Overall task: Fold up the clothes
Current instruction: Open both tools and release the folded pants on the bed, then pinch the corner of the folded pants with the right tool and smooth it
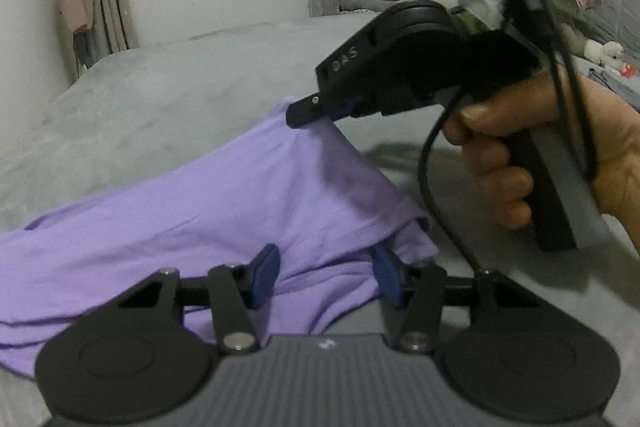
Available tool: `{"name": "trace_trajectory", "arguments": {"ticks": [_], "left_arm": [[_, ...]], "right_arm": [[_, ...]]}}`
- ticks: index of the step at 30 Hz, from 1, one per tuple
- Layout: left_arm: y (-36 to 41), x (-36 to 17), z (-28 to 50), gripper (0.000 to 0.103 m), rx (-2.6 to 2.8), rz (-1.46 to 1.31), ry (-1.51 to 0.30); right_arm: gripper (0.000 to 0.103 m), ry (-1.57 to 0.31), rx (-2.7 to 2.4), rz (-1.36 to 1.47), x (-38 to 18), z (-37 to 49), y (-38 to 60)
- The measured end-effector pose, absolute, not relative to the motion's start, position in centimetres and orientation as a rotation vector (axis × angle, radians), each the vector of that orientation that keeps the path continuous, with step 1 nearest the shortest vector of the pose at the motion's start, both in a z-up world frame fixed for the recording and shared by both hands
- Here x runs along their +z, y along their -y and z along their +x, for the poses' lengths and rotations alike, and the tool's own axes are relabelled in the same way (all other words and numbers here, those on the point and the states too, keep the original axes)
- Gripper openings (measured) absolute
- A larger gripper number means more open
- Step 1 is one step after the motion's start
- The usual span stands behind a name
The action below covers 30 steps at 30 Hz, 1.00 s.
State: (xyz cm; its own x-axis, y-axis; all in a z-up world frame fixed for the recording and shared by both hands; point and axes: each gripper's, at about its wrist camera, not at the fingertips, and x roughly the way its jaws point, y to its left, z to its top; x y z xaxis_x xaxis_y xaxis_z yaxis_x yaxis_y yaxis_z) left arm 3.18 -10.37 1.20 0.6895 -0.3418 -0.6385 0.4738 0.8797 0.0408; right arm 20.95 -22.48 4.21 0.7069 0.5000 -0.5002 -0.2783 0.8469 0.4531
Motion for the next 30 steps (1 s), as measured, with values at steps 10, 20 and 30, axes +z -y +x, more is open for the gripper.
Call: {"name": "trace_trajectory", "arguments": {"ticks": [10, 20, 30], "left_arm": [[9.8, 1.4, 2.2, 0.053, -0.492, 0.186, -0.647], [3.7, 4.2, 2.3, 0.060, -0.496, -0.029, -0.639], [-2.7, 2.6, 7.2, 0.061, -0.331, -0.154, -0.734]], "right_arm": [[0.035, -0.708, 0.440, 0.303, 3.8, 20.9, 21.4], [0.036, -0.717, 0.457, 0.430, 4.9, 12.4, 25.1], [0.006, -0.710, 0.382, 0.318, 4.5, 9.5, 22.8]]}}
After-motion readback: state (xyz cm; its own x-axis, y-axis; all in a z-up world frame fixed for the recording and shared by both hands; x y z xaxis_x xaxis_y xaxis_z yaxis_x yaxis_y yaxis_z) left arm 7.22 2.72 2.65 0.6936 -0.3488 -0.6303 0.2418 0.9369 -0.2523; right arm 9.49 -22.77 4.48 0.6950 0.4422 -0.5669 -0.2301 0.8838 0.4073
